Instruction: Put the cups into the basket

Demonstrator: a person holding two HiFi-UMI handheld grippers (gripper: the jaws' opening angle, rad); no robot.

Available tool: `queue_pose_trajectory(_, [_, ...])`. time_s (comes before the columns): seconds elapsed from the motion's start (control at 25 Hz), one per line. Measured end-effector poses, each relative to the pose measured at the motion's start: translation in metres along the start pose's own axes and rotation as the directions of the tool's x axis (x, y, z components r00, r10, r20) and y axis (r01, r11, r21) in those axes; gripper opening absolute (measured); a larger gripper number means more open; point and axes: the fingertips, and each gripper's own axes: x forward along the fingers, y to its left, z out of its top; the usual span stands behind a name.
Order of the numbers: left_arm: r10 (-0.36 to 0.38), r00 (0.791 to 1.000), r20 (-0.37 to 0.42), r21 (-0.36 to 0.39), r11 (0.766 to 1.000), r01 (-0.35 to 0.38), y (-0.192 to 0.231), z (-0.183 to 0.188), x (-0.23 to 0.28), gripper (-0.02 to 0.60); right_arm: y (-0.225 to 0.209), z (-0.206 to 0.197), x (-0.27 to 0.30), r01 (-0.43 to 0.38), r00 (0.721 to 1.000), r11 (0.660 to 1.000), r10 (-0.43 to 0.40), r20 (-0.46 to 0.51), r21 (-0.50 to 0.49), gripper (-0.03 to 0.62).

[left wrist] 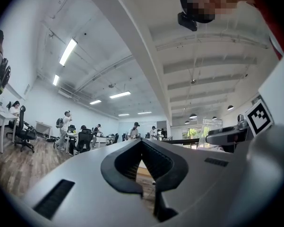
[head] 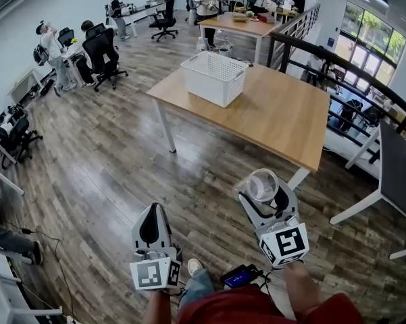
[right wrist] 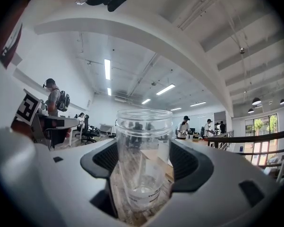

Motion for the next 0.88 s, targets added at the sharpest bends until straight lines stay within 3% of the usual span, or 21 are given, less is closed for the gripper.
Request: queue_pose_trajectory(0.88, [-0.016,1.0,0.004,-0.055,0.998,0.016,0.126,-0.006,0.073,0.0,0.047,0.02,0.122,0.038,0.999,0.998,-0.039,-0.024,-0.051,0.328])
